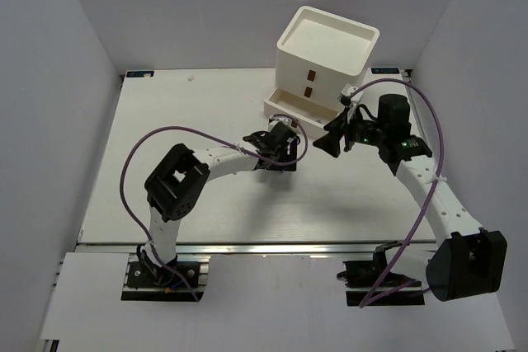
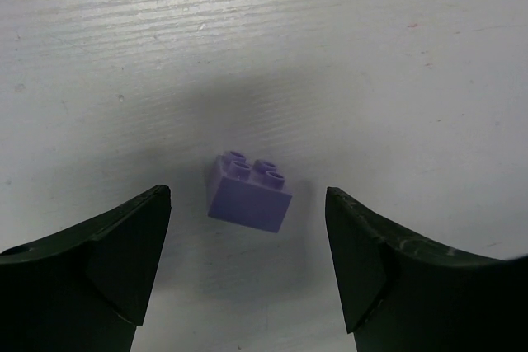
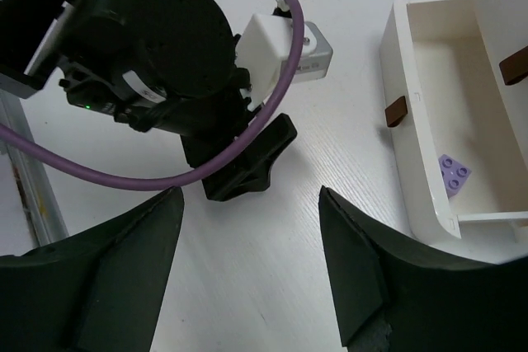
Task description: Sort the legos into containers by color
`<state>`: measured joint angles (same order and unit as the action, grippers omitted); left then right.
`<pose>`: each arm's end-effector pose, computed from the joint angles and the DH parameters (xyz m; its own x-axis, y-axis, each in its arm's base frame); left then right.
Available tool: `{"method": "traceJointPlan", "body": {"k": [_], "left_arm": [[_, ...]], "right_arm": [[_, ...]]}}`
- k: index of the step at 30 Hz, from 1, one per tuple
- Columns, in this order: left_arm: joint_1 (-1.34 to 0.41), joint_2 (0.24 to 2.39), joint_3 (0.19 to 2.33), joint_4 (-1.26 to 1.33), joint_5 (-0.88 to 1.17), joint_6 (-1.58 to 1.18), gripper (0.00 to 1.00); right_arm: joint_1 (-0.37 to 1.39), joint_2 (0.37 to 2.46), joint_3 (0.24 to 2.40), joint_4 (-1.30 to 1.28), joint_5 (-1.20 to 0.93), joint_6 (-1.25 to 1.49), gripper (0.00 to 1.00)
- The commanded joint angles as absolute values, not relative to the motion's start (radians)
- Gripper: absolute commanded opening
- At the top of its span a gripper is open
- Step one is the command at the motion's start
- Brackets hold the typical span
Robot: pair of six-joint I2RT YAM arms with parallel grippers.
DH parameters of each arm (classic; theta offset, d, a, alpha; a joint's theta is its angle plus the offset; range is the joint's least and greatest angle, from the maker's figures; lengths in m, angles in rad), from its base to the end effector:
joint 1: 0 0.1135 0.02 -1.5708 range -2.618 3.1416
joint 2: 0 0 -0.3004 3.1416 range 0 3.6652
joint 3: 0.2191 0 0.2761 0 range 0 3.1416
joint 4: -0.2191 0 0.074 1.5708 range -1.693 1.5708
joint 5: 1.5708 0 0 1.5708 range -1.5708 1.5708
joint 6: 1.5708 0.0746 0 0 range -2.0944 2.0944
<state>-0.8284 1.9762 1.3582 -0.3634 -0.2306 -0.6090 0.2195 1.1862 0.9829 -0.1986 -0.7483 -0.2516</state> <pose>0.3333 -0.3380 0.1604 -0.8222 0.0724 -0.5646 0.1965 0.9670 -0.1621 0.2835 0.1152 0.3460 -0.1779 -0.2266 -0.9576 -0.8415 0.5395 0.0287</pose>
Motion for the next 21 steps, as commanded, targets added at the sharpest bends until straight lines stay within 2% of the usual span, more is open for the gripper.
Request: {"method": "traceJointPlan", "body": {"k": [1,5,7,9,11,12,15,16,17,21], "left_arm": [[-0.834,1.974,1.407,-0.408,-0.275,-0.595,0.85],[-0.834,1.988,1.419,-0.410,-0.278,-0.597,0.78],[-0.834,1.990,1.425,-0.413,-0.282,-0.595,0.71],[-0.834,1.991,1.430,-0.410,-0.281,-0.594,0.59],[-0.834,1.990,1.431,-0.400,-0.279,-0.594,0.53],[-0.834,1.990,1.434,-0.393,-0.273,-0.592,0.43],[-0.834,1.991,1.454,-0.393,-0.261,-0.594,0.29],[-0.834,1.985,1.465,-0.391,-0.259,-0.594,0.20],[-0.834,1.979,1.468,-0.385,-0.258,-0.592,0.16],[-0.834,1.898,1.450,-0.275,-0.273,-0.563,0.13]], "right_arm": [[0.193,1.158,0.976,-0.146,-0.845,-0.258,0.72],[0.163,1.152,0.971,-0.144,-0.865,-0.255,0.71],[0.152,1.149,0.969,-0.144,-0.868,-0.256,0.70],[0.143,1.144,0.966,-0.146,-0.879,-0.256,0.70],[0.132,1.140,0.966,-0.144,-0.888,-0.256,0.69],[0.118,1.135,0.965,-0.146,-0.896,-0.255,0.69],[0.104,1.134,0.962,-0.143,-0.907,-0.250,0.68],[0.100,1.131,0.962,-0.143,-0.910,-0.249,0.68],[0.095,1.128,0.960,-0.141,-0.911,-0.245,0.68],[0.071,1.106,0.956,-0.130,-0.884,-0.238,0.62]]}}
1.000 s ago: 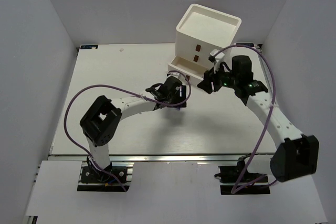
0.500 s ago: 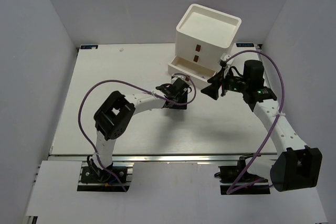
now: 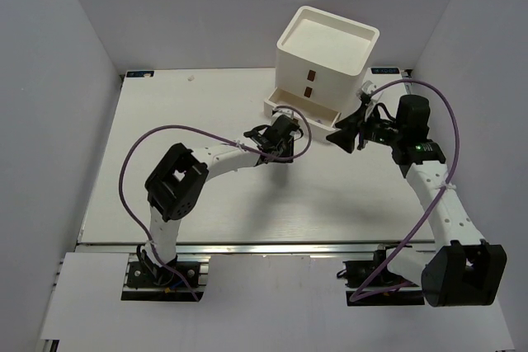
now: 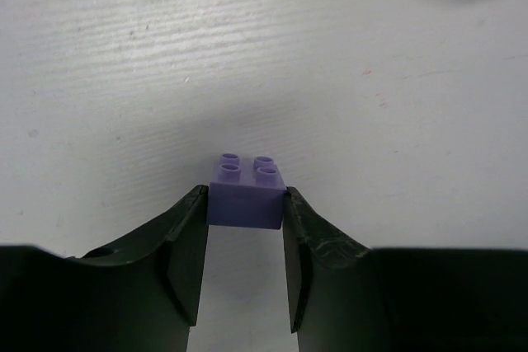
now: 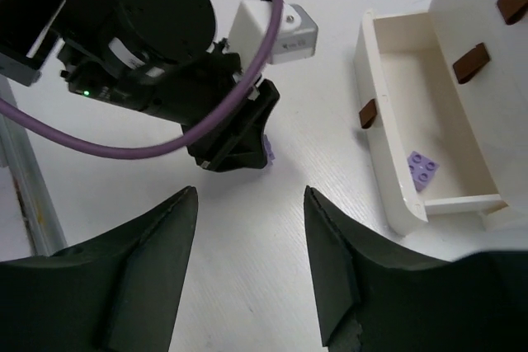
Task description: Sort the legos into containers by color
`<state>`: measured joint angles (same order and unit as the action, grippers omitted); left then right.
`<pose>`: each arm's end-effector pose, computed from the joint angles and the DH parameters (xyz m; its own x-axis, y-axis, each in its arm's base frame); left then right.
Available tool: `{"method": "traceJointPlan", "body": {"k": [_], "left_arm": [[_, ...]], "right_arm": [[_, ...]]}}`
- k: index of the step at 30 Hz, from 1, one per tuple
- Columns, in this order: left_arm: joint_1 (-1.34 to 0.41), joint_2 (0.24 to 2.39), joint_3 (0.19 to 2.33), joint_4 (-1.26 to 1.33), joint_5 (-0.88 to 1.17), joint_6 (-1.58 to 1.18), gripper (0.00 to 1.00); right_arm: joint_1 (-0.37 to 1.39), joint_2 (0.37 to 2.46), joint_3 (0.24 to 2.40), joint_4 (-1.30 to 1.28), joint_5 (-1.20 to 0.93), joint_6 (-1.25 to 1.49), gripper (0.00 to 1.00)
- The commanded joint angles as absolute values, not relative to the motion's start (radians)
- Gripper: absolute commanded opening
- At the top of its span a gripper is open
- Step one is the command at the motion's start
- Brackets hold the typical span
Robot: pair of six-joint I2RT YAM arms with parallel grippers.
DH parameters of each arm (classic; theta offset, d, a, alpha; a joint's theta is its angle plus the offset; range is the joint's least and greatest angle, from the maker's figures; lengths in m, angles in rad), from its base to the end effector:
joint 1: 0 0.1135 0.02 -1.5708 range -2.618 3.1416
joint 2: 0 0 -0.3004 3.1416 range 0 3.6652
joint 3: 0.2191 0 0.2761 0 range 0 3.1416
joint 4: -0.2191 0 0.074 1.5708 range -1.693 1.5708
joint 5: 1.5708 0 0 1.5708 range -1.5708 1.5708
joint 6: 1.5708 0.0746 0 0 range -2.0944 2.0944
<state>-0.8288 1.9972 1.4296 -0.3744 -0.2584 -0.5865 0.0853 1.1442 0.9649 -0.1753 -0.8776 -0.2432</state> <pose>0.3450 -0.3481 0.1745 -0.7934 0.0736 -0.6043 0.2065 0.9663 -0.1534 0.2798 0.0815 0.3557 -0.1496 -0.1672 -0.9745 -0.8337 0.5512 0.0334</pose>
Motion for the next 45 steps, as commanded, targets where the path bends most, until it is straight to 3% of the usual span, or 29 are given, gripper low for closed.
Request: {"method": "traceJointPlan", "body": {"k": [1,2,7,14,17,20,22,26,29,31,32,35,39,41,42,43,44,45], "left_arm": [[-0.834,1.866,1.444,-0.250,-0.284,-0.560,0.12],[-0.834,1.858,1.456,-0.229,-0.287,-0.557,0.11],[-0.807,1.919,1.627,-0.195,-0.333,-0.563,0.10],[-0.798,2.159,1.940,-0.173,-0.370,-0.569,0.10],[-0.788,2.233,2.069,-0.193,-0.382,-0.571,0.18],[-0.767,2.295,2.141,-0.193,-0.377,-0.572,0.22],[-0.767,2.307,2.141,-0.172,-0.370,-0.572,0.29],[-0.746,2.307,2.118,-0.152,-0.357,-0.581,0.31],[-0.735,2.312,2.111,-0.144,-0.353,-0.581,0.46],[-0.724,2.315,2.106,-0.141,-0.338,-0.578,0.51],[-0.724,2.315,2.103,-0.141,-0.333,-0.578,0.57],[-0.713,2.313,2.097,-0.147,-0.304,-0.580,0.64],[-0.704,2.283,2.074,-0.143,-0.284,-0.575,0.69],[-0.693,2.249,2.056,-0.137,-0.272,-0.575,0.68],[-0.693,2.232,2.031,-0.133,-0.268,-0.574,0.62],[-0.693,2.214,2.014,-0.121,-0.265,-0.563,0.53],[-0.693,2.183,1.994,-0.121,-0.249,-0.554,0.41],[-0.684,2.121,1.940,-0.120,-0.235,-0.543,0.19]], "right_arm": [[0.057,1.097,0.950,-0.123,-0.871,-0.221,0.60],[0.055,1.080,0.946,-0.098,-0.858,-0.209,0.57],[0.025,1.052,0.917,-0.046,-0.769,-0.129,0.01],[-0.028,1.045,0.916,-0.044,-0.785,-0.109,0.00],[-0.037,1.037,0.914,-0.037,-0.795,-0.104,0.00],[-0.049,1.034,0.913,-0.040,-0.816,-0.103,0.05],[-0.057,1.034,0.913,-0.035,-0.822,-0.100,0.07],[-0.063,1.042,0.910,-0.037,-0.831,-0.095,0.08],[-0.071,1.049,0.910,-0.040,-0.844,-0.094,0.13],[-0.069,1.057,0.910,-0.041,-0.851,-0.097,0.22],[-0.071,1.061,0.910,-0.041,-0.868,-0.101,0.42],[-0.078,1.078,0.911,-0.060,-0.922,-0.142,0.65],[-0.075,1.091,0.913,-0.103,-1.024,-0.248,0.70],[-0.074,1.092,0.908,-0.133,-1.121,-0.319,0.61],[-0.069,1.092,0.905,-0.177,-1.146,-0.416,0.53],[-0.066,1.094,0.904,-0.205,-1.191,-0.467,0.26],[-0.064,1.094,0.900,-0.231,-1.193,-0.515,0.04],[-0.049,1.098,0.899,-0.267,-1.186,-0.616,0.00]]}}
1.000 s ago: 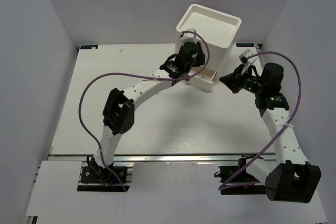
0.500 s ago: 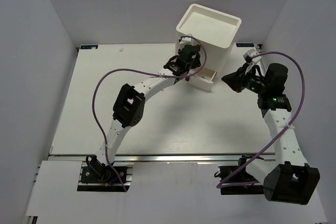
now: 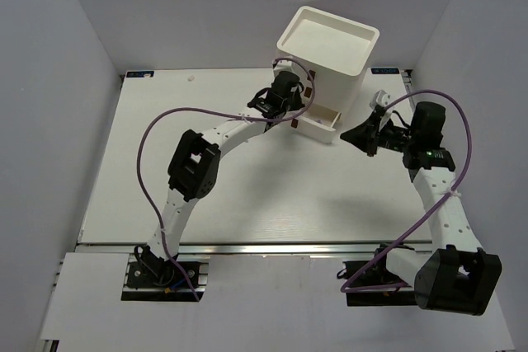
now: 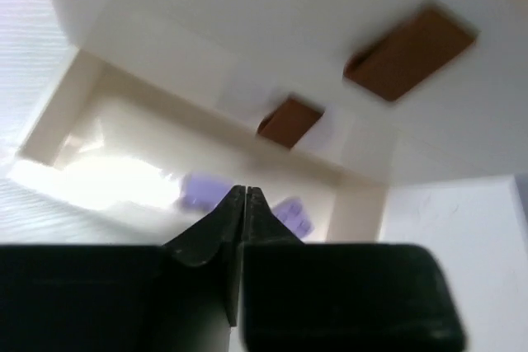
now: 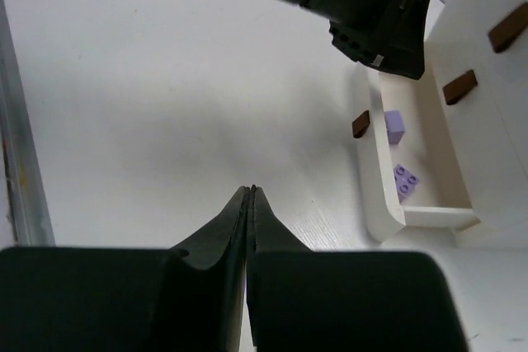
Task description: Sort the legos into containers by color
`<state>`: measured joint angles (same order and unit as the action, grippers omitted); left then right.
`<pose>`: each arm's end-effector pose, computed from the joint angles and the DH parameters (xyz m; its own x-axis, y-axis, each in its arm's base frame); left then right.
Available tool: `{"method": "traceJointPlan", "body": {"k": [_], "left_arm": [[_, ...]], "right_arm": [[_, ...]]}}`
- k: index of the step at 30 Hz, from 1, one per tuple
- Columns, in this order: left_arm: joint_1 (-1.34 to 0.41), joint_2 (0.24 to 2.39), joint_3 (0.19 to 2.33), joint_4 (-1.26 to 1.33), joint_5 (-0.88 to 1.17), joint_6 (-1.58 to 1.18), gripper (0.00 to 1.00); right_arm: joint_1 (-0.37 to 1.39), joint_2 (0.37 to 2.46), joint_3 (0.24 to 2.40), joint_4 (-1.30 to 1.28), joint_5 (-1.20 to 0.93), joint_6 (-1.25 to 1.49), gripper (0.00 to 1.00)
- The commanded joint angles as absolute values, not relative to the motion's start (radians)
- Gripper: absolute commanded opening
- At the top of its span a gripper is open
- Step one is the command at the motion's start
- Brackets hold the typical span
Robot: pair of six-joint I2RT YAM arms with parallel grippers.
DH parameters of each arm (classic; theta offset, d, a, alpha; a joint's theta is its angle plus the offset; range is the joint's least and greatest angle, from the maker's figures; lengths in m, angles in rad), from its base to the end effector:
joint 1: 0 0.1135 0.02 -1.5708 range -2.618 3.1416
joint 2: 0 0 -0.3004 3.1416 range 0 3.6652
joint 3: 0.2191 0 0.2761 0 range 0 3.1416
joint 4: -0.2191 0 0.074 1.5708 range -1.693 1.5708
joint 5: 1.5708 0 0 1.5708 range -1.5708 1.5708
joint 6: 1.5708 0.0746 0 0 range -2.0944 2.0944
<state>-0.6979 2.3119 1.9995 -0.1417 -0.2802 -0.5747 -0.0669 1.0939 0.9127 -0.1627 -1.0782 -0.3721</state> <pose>0.4949 -0.3882 0.2455 -0.5143 -0.2505 -0.8202 0.1758 0.9053 -0.3867 0.2647 0.0481 0.3540 -0.0240 -0.1707 -0.9850 -0.8639 0.4994 -0.0655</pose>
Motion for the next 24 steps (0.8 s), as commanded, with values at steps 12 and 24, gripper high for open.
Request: {"method": "traceJointPlan", "body": {"k": [12,24], "left_arm": [[-0.655,1.324,1.054,-0.037,-0.046,-0.109,0.63],[-0.664,0.924,0.747,-0.103,-0.215,0.054,0.86]], "right_arm": [[0.280,1.359,0.972,-0.238,-0.504,-0.775,0.00],[0.560,1.850,1.270,-0.098,0.271,-0.676,0.00]]}}
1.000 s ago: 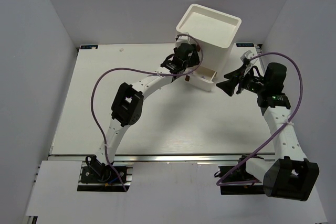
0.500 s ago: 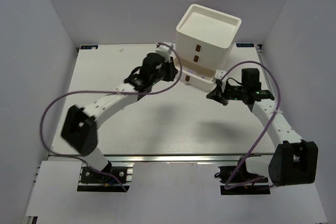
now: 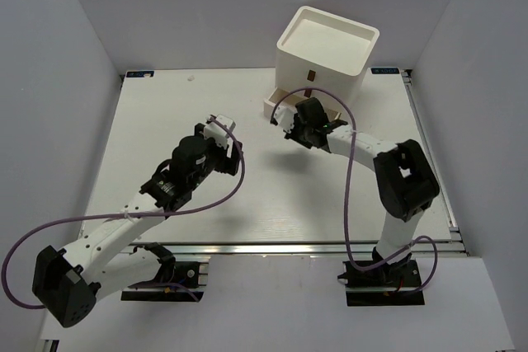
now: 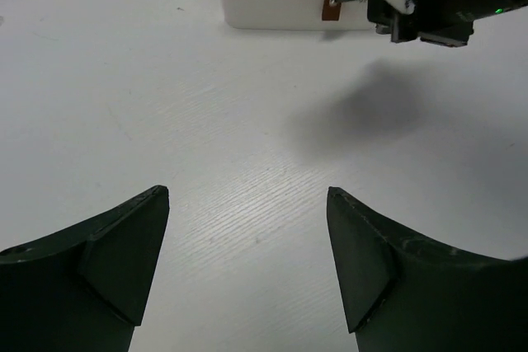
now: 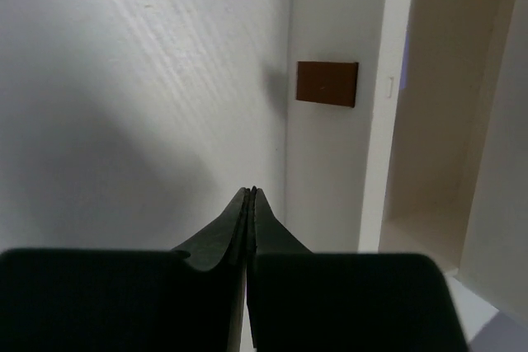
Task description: Sort the legos into containers by color
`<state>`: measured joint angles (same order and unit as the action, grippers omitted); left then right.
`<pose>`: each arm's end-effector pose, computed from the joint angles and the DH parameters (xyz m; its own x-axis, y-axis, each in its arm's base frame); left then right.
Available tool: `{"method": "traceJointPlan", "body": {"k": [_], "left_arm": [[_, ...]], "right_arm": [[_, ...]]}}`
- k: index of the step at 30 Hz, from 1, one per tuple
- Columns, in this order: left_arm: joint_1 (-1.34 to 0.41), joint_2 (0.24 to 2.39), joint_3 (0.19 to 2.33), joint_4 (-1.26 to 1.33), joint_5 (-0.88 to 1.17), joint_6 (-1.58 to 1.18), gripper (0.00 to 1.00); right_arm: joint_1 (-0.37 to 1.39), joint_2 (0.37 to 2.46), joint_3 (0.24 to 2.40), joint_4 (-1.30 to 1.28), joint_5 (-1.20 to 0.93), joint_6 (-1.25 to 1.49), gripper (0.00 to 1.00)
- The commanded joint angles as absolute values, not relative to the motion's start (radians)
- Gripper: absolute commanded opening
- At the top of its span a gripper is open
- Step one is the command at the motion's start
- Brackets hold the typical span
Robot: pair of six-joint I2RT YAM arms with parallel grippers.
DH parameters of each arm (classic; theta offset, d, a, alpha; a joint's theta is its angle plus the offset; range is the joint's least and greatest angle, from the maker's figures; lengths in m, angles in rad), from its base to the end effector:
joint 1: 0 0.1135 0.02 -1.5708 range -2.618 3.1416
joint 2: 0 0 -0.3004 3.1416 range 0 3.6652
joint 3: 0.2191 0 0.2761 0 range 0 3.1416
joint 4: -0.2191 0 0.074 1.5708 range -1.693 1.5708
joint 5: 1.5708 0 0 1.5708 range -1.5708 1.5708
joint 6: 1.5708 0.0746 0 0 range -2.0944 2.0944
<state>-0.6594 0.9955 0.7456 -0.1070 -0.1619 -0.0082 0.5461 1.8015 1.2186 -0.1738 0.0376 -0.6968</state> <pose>0.2214 -0.1564 0.3055 -0.2801 0.2069 -0.9374 0.4830 0.8743 0.0486 0.3901 0.2338 0.2057 -0.1318 -0.8306 -0.5411 -0.7566 0.4370 -0.4864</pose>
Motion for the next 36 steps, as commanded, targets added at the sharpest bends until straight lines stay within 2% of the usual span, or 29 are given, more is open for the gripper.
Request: {"method": "traceJointPlan", "body": {"k": [1,9,36], "left_arm": [[-0.664,0.916,0.742,-0.101,-0.222,0.060,0.87],[-0.664,0.888,0.750,-0.120,-0.218,0.066,0.89],[-0.664,0.884,0.747,-0.126,-0.255,0.078,0.92]], "right_arm": [[0.566,1.865,1.275,-0.050,0.347,-0.676,0.00],[0.591,2.016,1.298,0.218,0.612,-0.739,0.00],[0.529,2.232,1.531,0.284,0.663,-0.822,0.00]]}}
